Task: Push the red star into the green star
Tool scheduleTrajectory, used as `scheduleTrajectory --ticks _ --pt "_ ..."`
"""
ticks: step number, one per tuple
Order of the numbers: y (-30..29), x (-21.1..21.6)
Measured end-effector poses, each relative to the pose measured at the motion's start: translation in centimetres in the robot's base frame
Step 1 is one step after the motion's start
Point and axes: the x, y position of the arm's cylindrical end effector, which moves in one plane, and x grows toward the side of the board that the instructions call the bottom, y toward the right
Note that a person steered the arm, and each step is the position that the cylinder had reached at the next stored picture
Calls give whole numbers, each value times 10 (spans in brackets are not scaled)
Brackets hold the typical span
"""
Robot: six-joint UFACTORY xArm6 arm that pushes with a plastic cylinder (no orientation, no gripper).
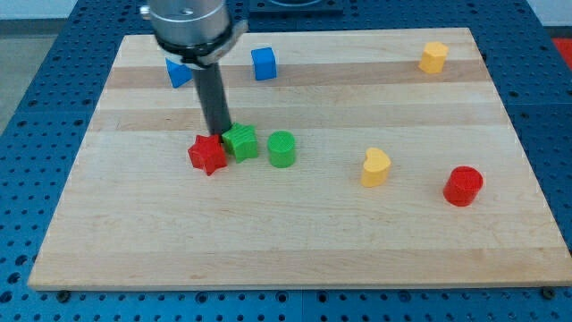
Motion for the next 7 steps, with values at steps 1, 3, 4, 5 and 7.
scheduleTrajectory --ticks 1,3,4,5,7 --pt "11 0" --pt "11 9" --pt "12 10" --pt "1 -9" --pt "-55 -10"
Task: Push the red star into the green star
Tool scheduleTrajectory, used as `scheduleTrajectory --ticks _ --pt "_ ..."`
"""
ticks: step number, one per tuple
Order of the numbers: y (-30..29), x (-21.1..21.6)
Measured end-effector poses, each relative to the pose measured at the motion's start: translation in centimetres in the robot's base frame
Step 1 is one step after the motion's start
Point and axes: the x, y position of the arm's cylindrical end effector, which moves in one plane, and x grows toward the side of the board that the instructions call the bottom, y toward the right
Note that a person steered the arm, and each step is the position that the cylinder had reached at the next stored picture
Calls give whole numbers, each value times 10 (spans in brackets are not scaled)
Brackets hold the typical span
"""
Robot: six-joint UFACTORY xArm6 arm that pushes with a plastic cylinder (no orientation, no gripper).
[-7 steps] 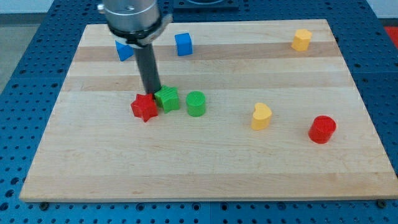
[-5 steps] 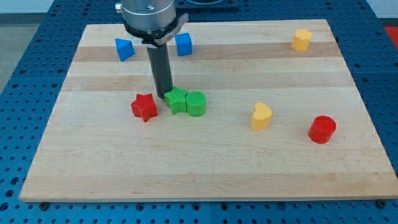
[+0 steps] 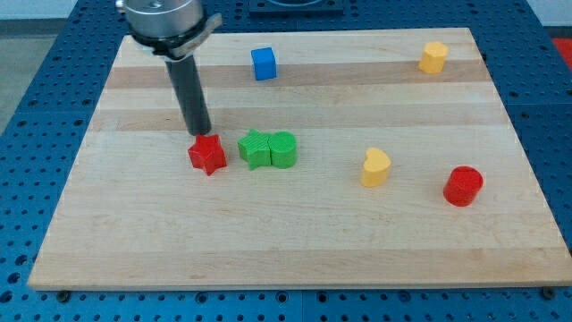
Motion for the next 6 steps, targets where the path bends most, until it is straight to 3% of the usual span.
scheduleTrajectory --ticks 2,4,6 --pt "-50 62" --pt "-39 73" --pt "-3 59"
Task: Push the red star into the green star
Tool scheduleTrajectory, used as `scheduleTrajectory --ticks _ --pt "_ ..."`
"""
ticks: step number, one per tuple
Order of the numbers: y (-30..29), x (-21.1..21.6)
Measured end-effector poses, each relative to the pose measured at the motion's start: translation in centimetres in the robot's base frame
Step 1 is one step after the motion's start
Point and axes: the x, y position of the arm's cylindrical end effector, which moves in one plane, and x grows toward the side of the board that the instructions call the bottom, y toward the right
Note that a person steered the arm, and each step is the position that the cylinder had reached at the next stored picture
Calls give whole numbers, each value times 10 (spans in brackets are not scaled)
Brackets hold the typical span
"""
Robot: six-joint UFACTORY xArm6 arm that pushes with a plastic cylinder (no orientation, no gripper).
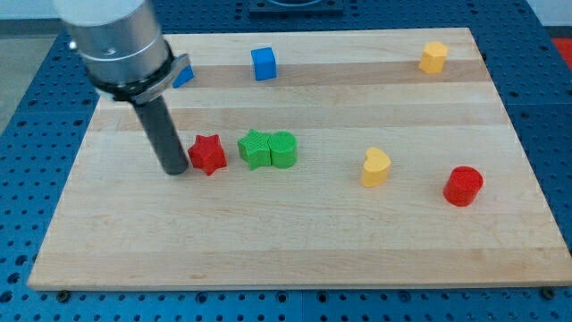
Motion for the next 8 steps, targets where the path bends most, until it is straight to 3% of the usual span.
scheduleTrajectory --ticks 2,7,8 --pt "31 -22" --pt "57 -30" --pt "57 -72"
